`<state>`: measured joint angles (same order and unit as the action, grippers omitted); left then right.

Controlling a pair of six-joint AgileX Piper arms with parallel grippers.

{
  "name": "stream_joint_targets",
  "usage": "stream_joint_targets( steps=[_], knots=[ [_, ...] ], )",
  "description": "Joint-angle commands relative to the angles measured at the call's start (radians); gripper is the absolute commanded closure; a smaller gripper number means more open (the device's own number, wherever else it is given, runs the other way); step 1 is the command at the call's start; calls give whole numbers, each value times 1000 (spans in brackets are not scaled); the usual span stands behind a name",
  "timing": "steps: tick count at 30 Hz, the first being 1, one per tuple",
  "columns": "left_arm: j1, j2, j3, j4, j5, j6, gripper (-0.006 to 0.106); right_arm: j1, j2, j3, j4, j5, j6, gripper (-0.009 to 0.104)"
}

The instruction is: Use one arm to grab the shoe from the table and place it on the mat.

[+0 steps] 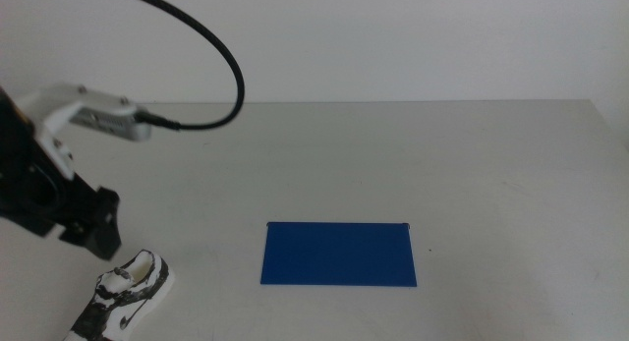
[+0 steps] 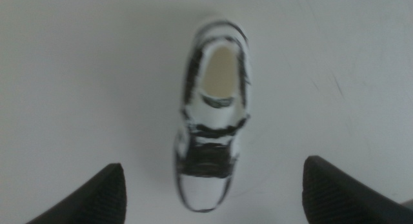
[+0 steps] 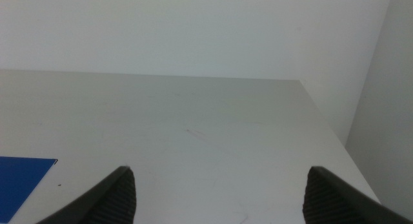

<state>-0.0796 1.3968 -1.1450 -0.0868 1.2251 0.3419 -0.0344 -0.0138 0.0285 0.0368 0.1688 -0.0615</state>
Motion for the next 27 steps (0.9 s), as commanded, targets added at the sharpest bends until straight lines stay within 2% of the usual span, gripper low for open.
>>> stream_joint_targets(
  steps=[1,12,18,27],
  knots=[
    [0,1,10,-49,-24,-4,7,-5,-21,-10,-8,-79,-13,29],
    [-2,72,151,-82,-199,-2,7,-5,-21,-10,-8,-79,-13,29],
    [-54,115,176,-28,-293,-8,7,-5,-21,-10,-8,-79,-13,29],
    [-59,219,176,-20,-320,-9,7,-5,-21,-10,-8,-79,-13,29]
  ],
)
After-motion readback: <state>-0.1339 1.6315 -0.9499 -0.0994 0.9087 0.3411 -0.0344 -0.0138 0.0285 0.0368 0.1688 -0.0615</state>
